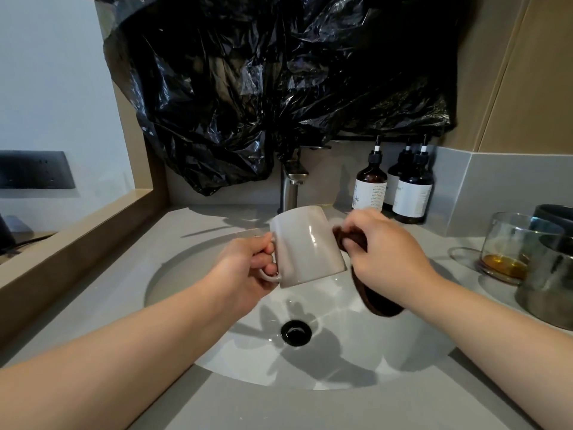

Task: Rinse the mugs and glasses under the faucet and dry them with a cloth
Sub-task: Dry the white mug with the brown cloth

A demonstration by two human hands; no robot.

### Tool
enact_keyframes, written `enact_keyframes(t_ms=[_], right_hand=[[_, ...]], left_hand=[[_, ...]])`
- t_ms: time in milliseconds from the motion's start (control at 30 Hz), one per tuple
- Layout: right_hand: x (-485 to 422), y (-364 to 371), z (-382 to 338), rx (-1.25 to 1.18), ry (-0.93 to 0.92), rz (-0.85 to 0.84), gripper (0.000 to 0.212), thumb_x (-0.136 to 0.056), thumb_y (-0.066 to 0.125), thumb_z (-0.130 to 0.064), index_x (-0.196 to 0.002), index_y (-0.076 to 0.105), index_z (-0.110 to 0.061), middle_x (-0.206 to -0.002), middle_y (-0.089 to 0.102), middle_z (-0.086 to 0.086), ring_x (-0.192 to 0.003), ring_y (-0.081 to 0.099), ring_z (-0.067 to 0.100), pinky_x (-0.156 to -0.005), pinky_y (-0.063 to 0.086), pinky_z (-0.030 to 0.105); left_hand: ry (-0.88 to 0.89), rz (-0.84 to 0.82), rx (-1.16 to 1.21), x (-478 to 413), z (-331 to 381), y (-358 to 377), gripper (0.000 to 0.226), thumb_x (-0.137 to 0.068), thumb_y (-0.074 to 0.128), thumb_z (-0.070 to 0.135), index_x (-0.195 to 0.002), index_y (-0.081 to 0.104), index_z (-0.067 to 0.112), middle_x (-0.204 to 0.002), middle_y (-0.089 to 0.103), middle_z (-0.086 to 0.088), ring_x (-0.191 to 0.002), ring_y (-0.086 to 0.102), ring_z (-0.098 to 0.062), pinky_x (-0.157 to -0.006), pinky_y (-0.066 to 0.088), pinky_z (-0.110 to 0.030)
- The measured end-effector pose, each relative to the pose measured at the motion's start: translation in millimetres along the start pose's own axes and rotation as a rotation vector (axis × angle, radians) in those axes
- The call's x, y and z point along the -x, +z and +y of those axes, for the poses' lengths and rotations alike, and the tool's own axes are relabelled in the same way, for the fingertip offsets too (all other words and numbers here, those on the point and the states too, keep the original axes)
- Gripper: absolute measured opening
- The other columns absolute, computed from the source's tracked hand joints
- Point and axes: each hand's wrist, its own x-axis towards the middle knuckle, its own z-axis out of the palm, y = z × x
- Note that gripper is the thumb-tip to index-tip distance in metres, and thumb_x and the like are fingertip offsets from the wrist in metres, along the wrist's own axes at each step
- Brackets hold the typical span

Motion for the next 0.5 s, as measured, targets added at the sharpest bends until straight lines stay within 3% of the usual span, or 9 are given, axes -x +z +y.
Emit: enact_keyframes(t_ms=[67, 167, 267, 400, 500], right_hand=[[-3.3, -4.3, 15.0, 0.220, 0.192, -0.233, 0.012, -0.086, 0.056, -0.027, -0.097, 0.053, -0.031, -0.101, 0.057, -0.007, -0.095, 0.053, 0.021, -0.077, 0.046, 0.033], [-2.3, -8.0, 18.0, 0.219, 0.223, -0.452, 0.034, -0.081, 0.059, -0.048, -0.112, 0.049, -0.042, -0.092, 0.057, -0.014, -0.088, 0.054, 0.014, -0.074, 0.049, 0.032], [2.7, -6.4, -0.7, 0.154, 0.121, -0.430, 0.030, -0.078, 0.057, -0.061, -0.102, 0.051, -0.043, -0.084, 0.058, -0.016, -0.082, 0.053, 0.011, -0.062, 0.041, 0.027], [2.9, -8.7, -6.4, 0.236, 0.064, -0.273, 0.015, -0.088, 0.046, -0.036, -0.083, 0.058, -0.028, -0.081, 0.063, -0.010, -0.081, 0.055, 0.019, -0.065, 0.043, 0.032], [-0.8, -8.1, -4.0, 0.291, 0.122, -0.289, 0.015, -0.088, 0.042, -0.027, -0.077, 0.052, -0.024, -0.079, 0.060, -0.003, -0.081, 0.055, 0.025, -0.067, 0.046, 0.034]], left_hand=[[0.003, 0.008, 0.027, 0.7, 2.5, 0.1, 0.032, -0.097, 0.045, 0.014, -0.065, 0.046, 0.011, -0.050, 0.027, 0.004, -0.029, 0.032, -0.010, -0.052, 0.031, -0.025], [0.004, 0.005, 0.080, 3.0, 4.0, 1.2, 0.030, -0.097, 0.045, 0.014, -0.067, 0.046, 0.011, -0.055, 0.025, 0.003, -0.029, 0.031, -0.010, -0.053, 0.031, -0.024], [-0.041, -0.004, 0.123, 4.9, 2.6, 1.5, 0.030, -0.097, 0.045, 0.013, -0.067, 0.046, 0.010, -0.057, 0.026, 0.003, -0.028, 0.032, -0.010, -0.052, 0.032, -0.025], [-0.120, -0.039, 0.052, 10.8, 1.2, 4.7, 0.028, -0.095, 0.046, 0.012, -0.067, 0.048, 0.009, -0.057, 0.031, 0.001, -0.036, 0.036, -0.014, -0.055, 0.034, -0.026], [-0.107, -0.003, -0.232, 8.9, -6.0, 5.9, 0.033, -0.097, 0.049, 0.018, -0.065, 0.052, 0.009, -0.052, 0.043, -0.002, -0.052, 0.043, -0.017, -0.063, 0.040, -0.028]])
